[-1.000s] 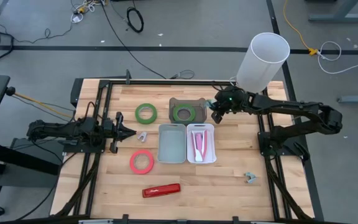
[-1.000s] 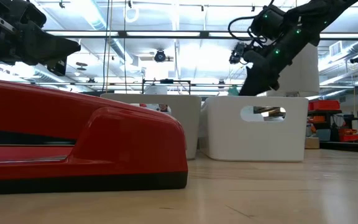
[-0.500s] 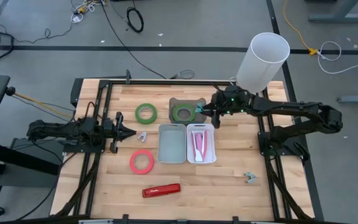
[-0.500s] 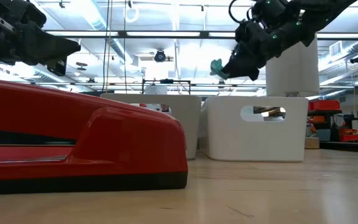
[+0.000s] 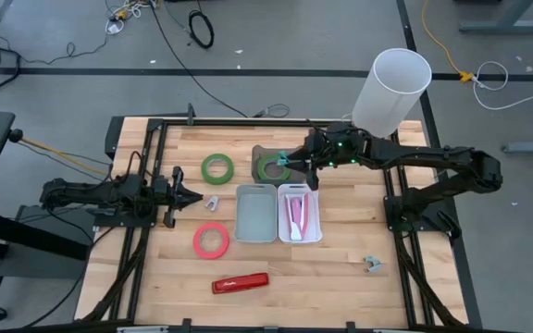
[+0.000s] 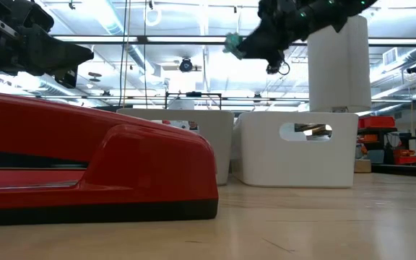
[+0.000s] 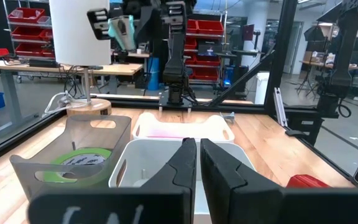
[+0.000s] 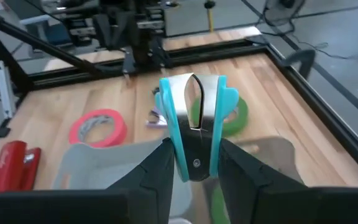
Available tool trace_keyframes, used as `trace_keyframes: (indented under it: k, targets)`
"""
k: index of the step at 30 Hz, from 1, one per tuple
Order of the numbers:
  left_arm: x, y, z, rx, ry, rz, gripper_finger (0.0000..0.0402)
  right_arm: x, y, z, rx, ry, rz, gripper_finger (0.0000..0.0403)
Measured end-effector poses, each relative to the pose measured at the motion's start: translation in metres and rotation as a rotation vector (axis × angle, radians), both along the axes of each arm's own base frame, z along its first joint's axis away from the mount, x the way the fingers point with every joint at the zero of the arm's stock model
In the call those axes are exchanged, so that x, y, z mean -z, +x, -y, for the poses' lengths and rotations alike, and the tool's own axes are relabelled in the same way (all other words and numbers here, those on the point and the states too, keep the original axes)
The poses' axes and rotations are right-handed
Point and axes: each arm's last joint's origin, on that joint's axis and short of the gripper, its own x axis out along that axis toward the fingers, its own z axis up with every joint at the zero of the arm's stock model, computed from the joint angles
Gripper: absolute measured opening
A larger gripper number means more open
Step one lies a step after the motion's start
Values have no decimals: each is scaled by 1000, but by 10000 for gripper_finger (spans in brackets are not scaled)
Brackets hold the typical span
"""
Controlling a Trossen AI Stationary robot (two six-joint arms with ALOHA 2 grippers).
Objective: Pick and place Stapler, Stapler remover, tape
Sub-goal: Put the light blue staple remover in the gray bin
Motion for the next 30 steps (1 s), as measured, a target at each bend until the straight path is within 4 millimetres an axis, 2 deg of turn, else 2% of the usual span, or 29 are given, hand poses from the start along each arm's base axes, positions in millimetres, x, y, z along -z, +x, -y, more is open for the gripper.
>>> trace_keyframes:
  k: [5, 11, 21, 30]
  targets:
    - [0, 0, 0, 0, 0, 0, 28, -9, 24, -10, -51, -5, 16, 112]
    - [0, 0, 0, 0, 0, 0, 28, -4, 50, -25, -113, 1, -7, 112]
    - [0, 0, 0, 0, 0, 0, 28, 31, 73, -54, -202, 19, -110, 112]
    - [0, 0, 0, 0, 0, 0, 28, 60, 86, -69, -233, 47, -197, 112]
